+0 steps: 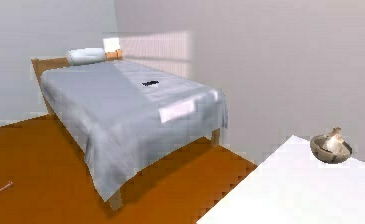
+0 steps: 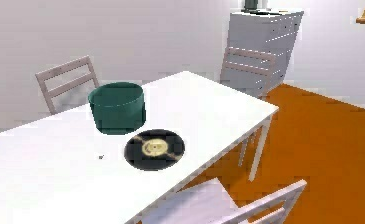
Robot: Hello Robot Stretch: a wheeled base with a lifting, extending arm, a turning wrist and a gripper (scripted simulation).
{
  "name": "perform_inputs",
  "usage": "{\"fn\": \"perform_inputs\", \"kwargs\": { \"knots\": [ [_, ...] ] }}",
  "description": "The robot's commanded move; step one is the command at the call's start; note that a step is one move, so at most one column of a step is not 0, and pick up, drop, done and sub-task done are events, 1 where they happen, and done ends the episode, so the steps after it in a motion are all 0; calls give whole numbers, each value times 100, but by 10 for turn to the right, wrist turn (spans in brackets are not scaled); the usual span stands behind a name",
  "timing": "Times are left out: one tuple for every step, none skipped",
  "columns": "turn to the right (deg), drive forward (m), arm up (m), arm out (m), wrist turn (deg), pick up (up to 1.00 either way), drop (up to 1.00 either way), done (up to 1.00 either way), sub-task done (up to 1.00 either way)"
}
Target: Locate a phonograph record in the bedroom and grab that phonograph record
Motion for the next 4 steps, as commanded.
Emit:
{"fn": "perform_inputs", "kwargs": {
  "knots": [
    [0, 0, 50, 0, 0, 0, 0, 0, 0],
    [0, 0, 34, 0, 0, 0, 0, 0, 0],
    [0, 0, 0, 28, 0, 0, 0, 0, 0],
    [0, 0, 0, 0, 450, 0, 0, 0, 0]
  ]
}}
